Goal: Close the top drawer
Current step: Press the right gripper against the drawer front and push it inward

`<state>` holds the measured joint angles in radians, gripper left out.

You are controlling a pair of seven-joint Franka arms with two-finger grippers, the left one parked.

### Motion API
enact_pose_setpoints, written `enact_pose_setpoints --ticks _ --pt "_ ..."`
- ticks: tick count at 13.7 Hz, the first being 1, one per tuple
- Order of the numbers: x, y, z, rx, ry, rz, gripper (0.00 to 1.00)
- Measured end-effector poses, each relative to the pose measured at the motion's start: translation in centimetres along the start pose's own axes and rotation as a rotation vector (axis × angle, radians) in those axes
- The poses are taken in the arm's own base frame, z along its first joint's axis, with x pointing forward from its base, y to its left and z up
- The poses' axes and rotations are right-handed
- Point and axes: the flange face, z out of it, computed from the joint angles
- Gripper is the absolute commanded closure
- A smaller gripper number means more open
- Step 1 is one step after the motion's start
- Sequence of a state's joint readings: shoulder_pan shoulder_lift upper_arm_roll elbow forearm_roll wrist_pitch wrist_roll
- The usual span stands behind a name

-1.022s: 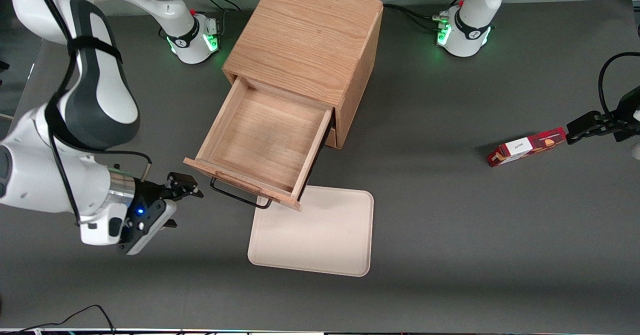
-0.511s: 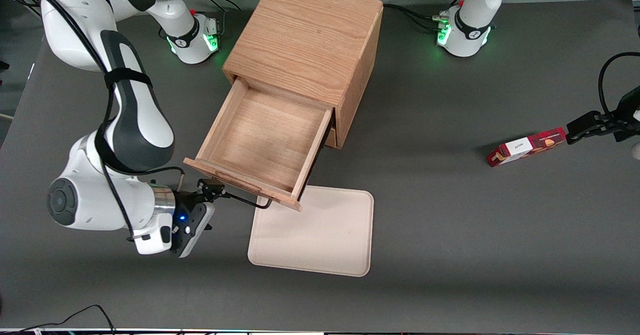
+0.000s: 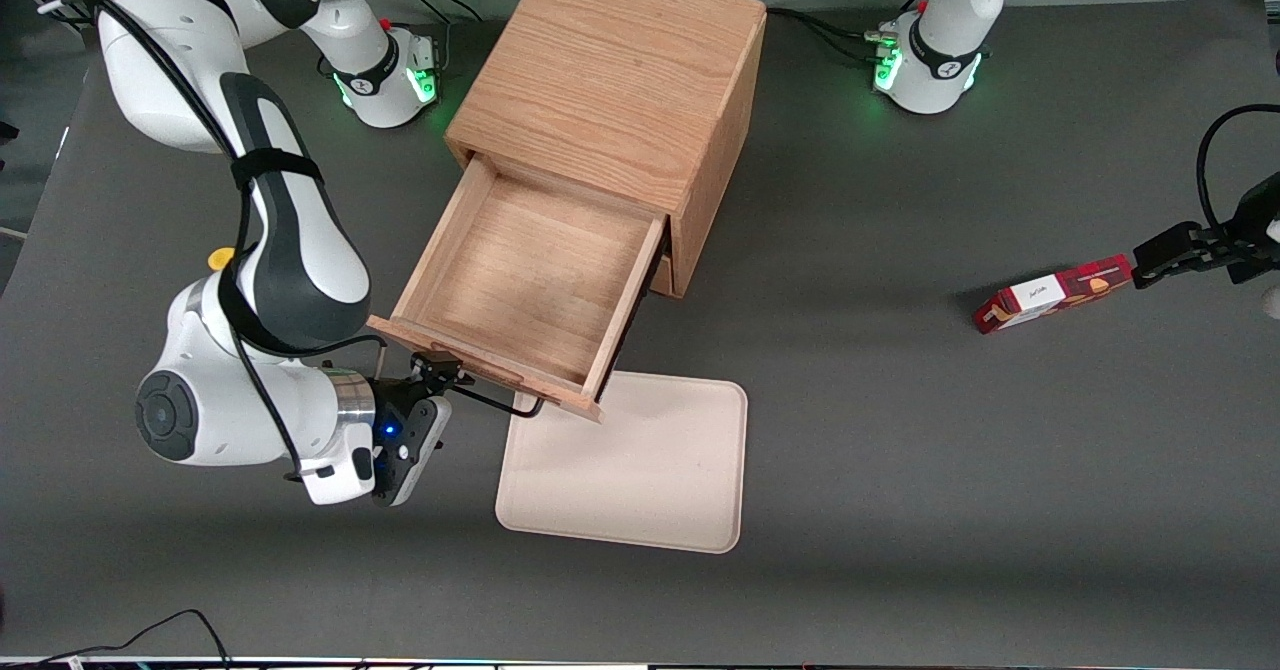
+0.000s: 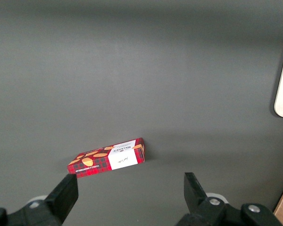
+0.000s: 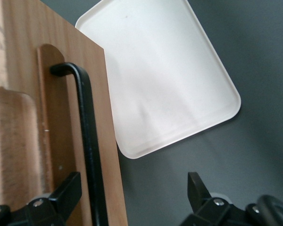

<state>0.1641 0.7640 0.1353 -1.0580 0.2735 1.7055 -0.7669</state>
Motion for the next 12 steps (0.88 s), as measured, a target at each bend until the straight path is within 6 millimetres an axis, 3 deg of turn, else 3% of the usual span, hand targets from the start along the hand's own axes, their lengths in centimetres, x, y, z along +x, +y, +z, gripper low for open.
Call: enact_pose_setpoints --ticks 4,12 --pt "-0.1 0.6 1.7 0.016 -0.015 0.004 0.00" --pt "0.5 -0.1 2.0 0.007 -0.027 -0.010 0.00"
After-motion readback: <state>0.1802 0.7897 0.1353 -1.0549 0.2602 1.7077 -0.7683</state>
